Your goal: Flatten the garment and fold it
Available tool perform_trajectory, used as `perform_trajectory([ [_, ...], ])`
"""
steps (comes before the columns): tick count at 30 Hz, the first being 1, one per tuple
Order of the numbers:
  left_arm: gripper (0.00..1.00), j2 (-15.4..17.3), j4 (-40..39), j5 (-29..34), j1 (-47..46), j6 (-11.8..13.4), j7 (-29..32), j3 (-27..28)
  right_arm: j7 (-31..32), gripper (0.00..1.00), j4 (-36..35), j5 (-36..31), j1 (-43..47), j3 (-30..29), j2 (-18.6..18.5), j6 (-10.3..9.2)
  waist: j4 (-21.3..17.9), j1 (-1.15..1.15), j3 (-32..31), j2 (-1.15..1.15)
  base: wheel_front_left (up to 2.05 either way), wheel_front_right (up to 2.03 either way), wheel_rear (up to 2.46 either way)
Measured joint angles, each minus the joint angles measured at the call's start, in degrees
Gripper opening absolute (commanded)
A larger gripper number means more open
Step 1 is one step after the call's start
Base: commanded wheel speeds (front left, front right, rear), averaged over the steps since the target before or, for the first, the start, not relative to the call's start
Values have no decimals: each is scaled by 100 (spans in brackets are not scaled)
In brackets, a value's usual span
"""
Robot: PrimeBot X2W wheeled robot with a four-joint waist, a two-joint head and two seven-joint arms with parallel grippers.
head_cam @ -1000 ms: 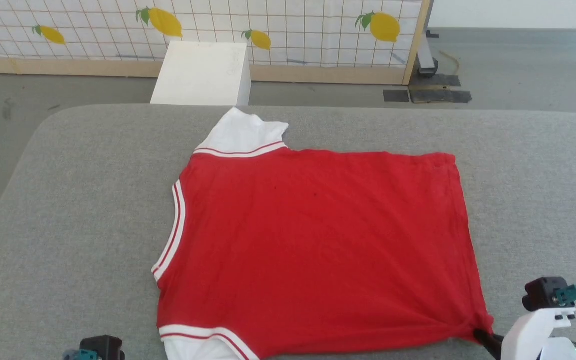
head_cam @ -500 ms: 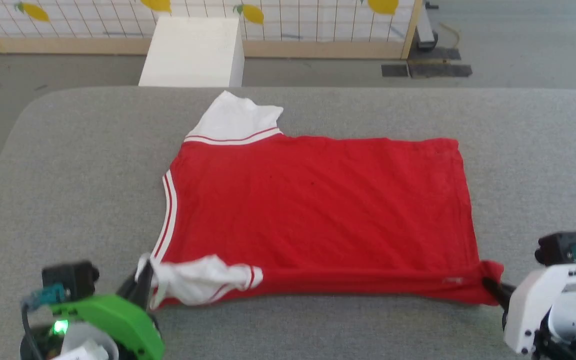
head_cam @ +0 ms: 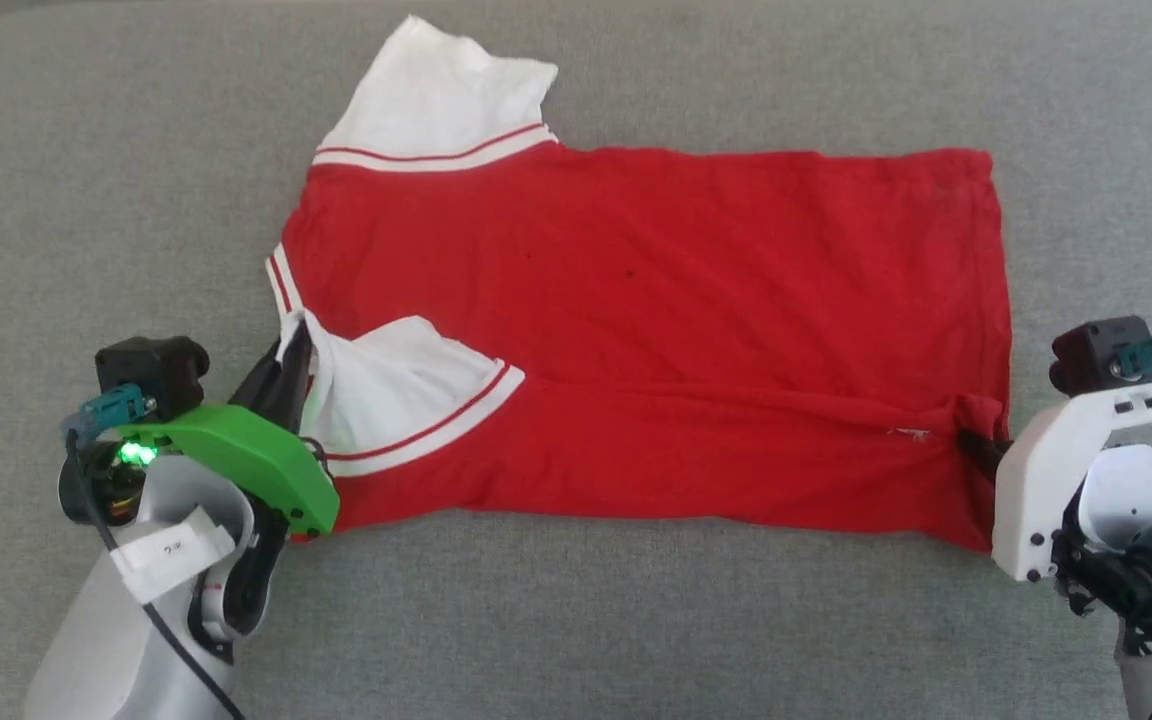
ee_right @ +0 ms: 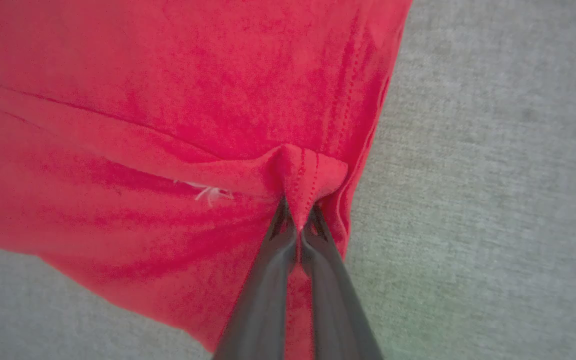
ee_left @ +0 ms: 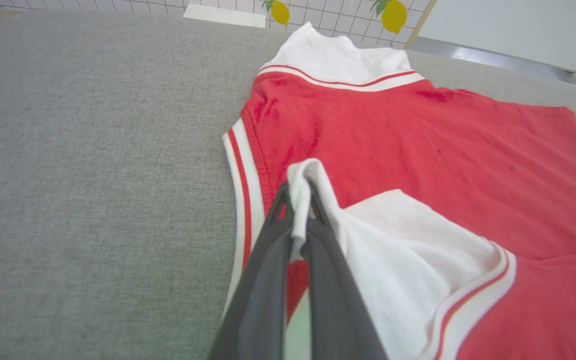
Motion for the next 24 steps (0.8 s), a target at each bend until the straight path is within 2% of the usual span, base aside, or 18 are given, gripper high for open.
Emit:
perform_trajectory([
  [3,0,-49,375,14,-166,-51,-48,-33,49,0,-33,-3,-79,26,-9,0,13,0,152,0,0,0,0],
  [4,11,-79,492,-11,-206,-51,-47,-33,49,32,-53,-3,-91,24,-7,0,20,0,183,0,0,0,0],
  [5,46,-96,566,-15,-225,-54,-53,-38,49,100,-59,-2,-96,23,-8,0,27,0,197,0,0,0,0],
  [6,100,-120,667,-36,-242,-60,-68,-33,48,100,-63,-1,-103,31,-10,0,33,0,194,0,0,0,0],
  [10,100,-142,850,-42,-266,-64,-42,-56,-13,100,-64,100,-97,19,74,5,49,0,73,0,0,0,0],
  [13,100,-87,811,-3,-264,46,-29,-62,-114,100,-73,177,1,-120,129,3,64,0,-80,0,0,0,0],
  [16,100,38,631,63,-216,299,229,-42,-179,100,-160,253,196,-320,155,0,81,0,-280,0,0,0,0],
  [20,100,245,199,142,93,795,1003,-13,-204,100,-412,269,440,-516,182,0,105,0,-575,0,0,0,0],
  [24,100,294,-541,-91,605,1051,1817,-59,-194,100,-679,289,649,-670,236,0,126,0,-835,0,0,0,0],
])
